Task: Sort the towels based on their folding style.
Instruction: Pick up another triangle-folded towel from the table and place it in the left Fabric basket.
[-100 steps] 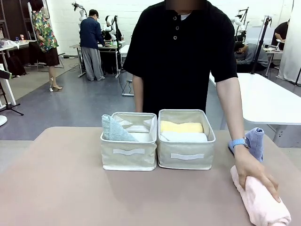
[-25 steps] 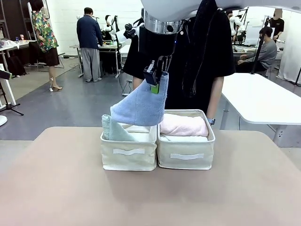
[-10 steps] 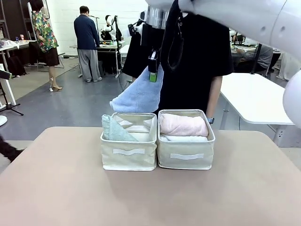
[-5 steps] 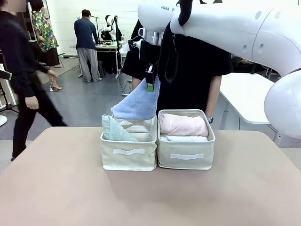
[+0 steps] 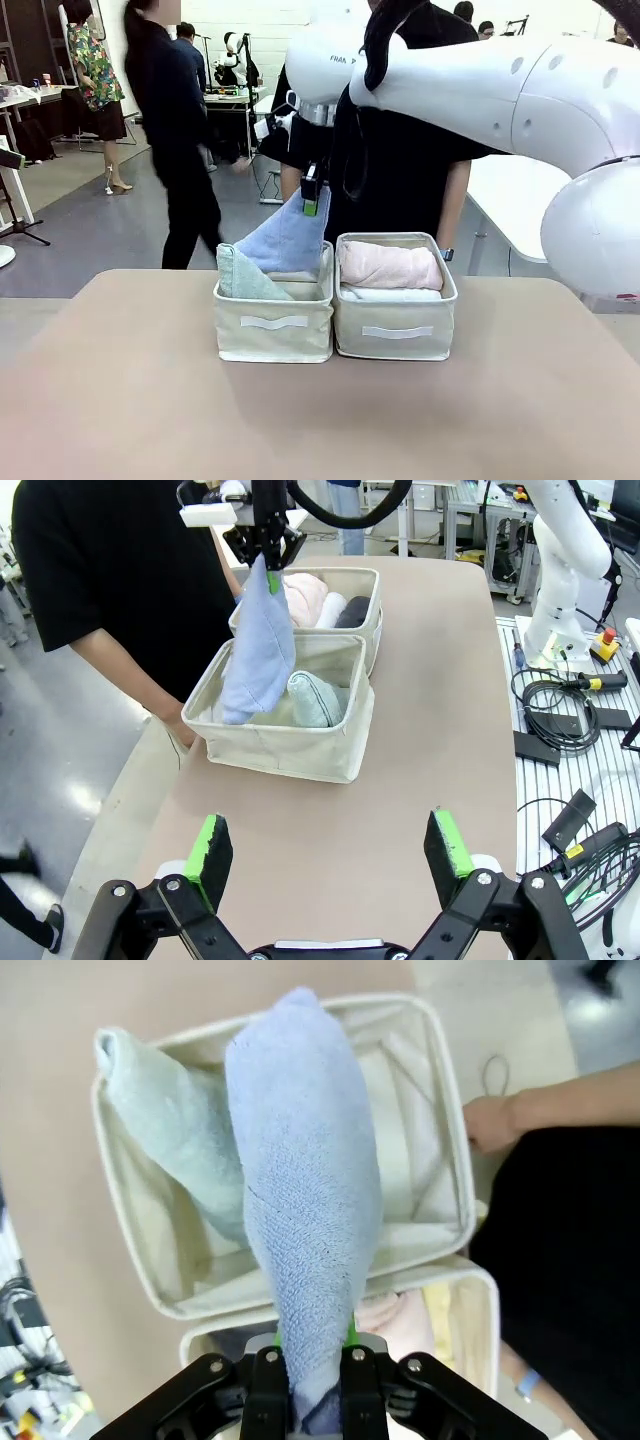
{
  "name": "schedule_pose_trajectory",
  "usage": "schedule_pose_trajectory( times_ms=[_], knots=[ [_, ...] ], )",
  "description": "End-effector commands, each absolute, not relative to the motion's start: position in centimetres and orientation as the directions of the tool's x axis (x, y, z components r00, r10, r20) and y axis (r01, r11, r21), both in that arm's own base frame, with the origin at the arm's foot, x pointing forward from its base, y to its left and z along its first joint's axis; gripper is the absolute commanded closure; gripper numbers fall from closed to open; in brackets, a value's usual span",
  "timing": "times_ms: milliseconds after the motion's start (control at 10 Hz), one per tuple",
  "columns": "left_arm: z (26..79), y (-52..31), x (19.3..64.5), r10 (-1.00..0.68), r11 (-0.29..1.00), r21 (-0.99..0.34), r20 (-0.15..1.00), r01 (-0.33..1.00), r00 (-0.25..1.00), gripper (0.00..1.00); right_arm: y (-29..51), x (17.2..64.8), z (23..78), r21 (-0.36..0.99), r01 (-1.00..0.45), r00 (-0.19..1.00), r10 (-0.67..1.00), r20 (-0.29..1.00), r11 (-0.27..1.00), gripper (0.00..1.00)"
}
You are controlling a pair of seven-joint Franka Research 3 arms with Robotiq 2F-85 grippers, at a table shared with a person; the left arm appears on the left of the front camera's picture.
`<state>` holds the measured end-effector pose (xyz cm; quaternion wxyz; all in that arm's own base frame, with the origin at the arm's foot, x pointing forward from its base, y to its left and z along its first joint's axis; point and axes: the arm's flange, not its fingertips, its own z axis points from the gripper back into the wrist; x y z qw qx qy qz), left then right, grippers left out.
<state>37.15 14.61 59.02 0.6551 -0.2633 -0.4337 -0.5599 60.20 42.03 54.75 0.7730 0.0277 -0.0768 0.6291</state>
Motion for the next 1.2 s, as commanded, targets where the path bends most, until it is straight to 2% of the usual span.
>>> schedule_pose_trajectory(
  times_ms=[0, 600, 800, 1100],
  knots=[
    [59.0, 14.7, 37.2, -0.492, 0.226, 0.161, 0.87, 0.961, -0.03, 0.0, 40.9, 59.5, 52.8, -0.022, -0.985, 0.168, 0.972, 0.167, 0.174, 0.84],
    [59.0, 14.7, 37.2, -0.492, 0.226, 0.161, 0.87, 0.961, -0.03, 0.0, 39.6, 58.3, 48.5, 0.028, -0.986, 0.167, 0.977, 0.129, 0.165, 0.84],
    [59.0, 14.7, 37.2, -0.492, 0.226, 0.161, 0.87, 0.961, -0.03, 0.0, 39.7, 58.1, 47.4, 0.048, -0.987, 0.158, 0.972, 0.174, 0.152, 0.84],
    [59.0, 14.7, 37.2, -0.492, 0.226, 0.161, 0.87, 0.961, -0.03, 0.0, 40.8, 58.8, 45.7, 0.011, -0.978, 0.206, 0.949, 0.239, 0.209, 0.84]
  ],
)
